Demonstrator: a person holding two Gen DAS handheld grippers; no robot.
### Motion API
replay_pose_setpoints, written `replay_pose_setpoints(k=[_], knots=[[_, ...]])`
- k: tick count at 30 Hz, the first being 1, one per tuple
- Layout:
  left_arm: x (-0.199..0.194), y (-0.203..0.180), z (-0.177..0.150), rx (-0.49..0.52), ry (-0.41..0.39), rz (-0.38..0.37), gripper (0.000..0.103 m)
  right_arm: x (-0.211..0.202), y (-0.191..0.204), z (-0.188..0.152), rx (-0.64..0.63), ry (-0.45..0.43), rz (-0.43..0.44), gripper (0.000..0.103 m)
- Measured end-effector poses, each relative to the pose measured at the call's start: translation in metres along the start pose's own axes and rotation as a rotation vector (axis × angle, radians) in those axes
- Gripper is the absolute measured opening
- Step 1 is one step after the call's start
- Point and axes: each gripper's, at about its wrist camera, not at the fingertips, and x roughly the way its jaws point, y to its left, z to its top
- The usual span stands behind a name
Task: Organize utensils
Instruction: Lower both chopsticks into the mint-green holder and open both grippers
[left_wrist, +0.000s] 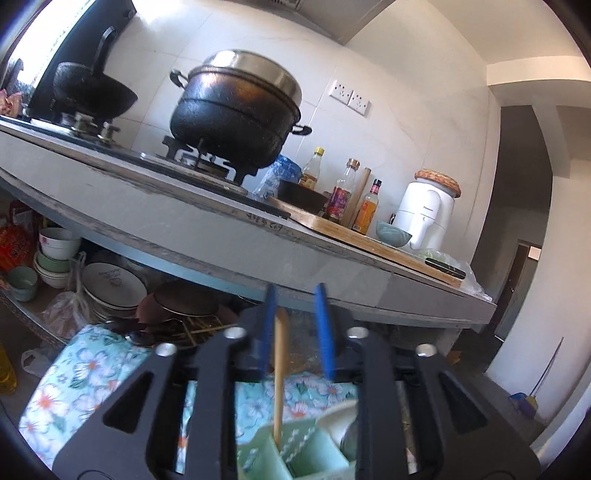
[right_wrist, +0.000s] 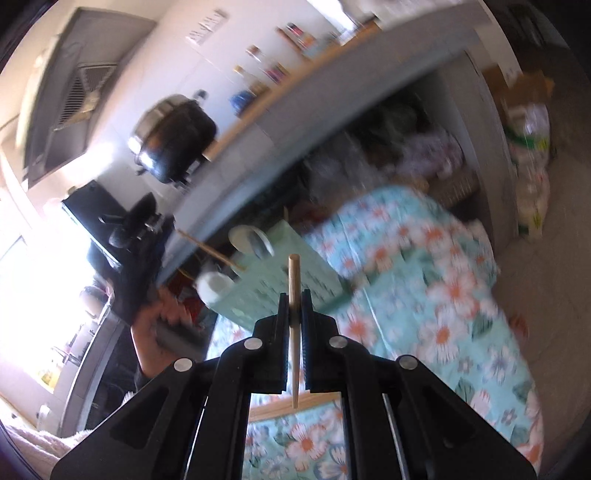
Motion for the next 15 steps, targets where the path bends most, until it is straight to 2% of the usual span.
replay_pose_setpoints(k=[1, 8, 15], knots=[[-0.010, 0.000, 0.000, 0.007, -0.006, 0.004, 0.037, -0.002, 0.007, 0.008, -0.017, -0.016, 0.015, 0.006], [-0.068, 0.001, -0.004, 0.048, 0.028, -0.024, 0.050, 0.004, 0.058, 0.063, -0.153, -0.134, 0.066, 0.006], [-0.113, -0.005, -0.027, 0.135, 0.128, -0.066, 0.066, 0.045, 0.101, 0.095, -0.277, -0.203, 0.031, 0.006]])
